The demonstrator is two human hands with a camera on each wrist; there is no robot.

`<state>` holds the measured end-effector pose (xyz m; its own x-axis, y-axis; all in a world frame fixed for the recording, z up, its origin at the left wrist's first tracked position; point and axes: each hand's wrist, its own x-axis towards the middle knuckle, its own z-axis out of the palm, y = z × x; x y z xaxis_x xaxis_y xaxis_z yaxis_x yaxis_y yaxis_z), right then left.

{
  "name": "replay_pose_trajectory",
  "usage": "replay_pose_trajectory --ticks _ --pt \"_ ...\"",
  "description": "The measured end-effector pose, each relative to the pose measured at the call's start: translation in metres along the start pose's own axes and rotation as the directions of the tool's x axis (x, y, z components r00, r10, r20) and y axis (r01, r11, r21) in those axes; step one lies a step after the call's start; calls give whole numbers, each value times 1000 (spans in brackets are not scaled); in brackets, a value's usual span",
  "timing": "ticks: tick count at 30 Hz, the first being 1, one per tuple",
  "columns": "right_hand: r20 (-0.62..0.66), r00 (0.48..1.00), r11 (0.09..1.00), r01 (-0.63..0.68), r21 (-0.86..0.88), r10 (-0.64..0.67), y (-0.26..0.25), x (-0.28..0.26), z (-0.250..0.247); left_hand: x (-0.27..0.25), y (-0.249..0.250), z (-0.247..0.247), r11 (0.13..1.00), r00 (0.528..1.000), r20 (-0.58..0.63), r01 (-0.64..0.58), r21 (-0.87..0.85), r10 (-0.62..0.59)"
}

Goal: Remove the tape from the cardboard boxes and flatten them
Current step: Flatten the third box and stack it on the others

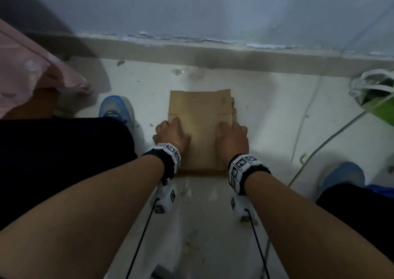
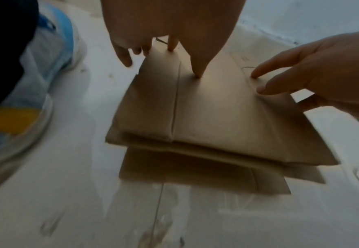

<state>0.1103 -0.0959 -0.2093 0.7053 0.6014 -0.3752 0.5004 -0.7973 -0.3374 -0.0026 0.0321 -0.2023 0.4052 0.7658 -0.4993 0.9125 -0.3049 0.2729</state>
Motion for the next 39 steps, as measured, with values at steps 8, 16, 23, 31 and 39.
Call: replay_pose_trajectory --ticks 8,16,23,31,39 --pt "191 976 977 -138 165 105 47 -21 48 -11 -28 59 995 988 150 -34 -89 47" --pt "366 829 579 -558 594 424 63 -56 44 -14 -35 56 884 955 185 285 -371 -231" --pt "330 846 521 -521 676 418 78 -65 24 -21 -38 40 727 942 321 287 -624 -97" --pt "-68 940 546 -135 827 335 44 -43 -60 -36 34 -45 567 983 -106 -173 -805 150" --pt "28 933 621 -261 739 358 51 -58 -39 -52 18 -19 617 975 -126 -213 -758 182"
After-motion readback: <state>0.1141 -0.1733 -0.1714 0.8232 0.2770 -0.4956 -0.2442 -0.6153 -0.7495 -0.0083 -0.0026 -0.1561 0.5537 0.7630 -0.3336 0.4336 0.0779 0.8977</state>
